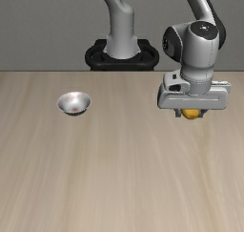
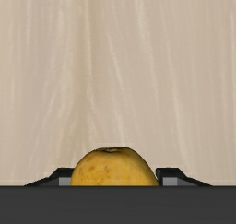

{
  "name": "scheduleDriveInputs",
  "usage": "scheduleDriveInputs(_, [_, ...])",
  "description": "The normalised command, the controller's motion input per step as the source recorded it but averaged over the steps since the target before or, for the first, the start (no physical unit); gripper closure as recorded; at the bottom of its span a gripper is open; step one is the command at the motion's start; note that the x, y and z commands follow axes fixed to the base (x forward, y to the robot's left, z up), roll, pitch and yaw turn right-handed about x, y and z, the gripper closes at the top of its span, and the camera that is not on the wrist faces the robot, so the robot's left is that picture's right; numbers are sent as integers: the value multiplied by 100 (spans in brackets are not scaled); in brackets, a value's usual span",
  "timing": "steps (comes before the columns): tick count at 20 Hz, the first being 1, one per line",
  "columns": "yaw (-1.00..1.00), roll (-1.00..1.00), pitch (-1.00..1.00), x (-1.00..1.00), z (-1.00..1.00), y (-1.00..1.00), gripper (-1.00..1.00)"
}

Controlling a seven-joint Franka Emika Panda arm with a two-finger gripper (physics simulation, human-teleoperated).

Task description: Pick the mango on the table and place it on the bowl

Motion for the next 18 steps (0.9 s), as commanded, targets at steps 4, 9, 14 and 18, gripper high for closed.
scheduleDriveInputs(4, [0,0,0,-100,0,0,100])
scheduleDriveInputs(9, [0,0,0,-100,0,0,100])
scheduleDriveInputs(14, [0,0,0,-80,0,-20,100])
scheduleDriveInputs(18, [0,0,0,0,0,-100,100])
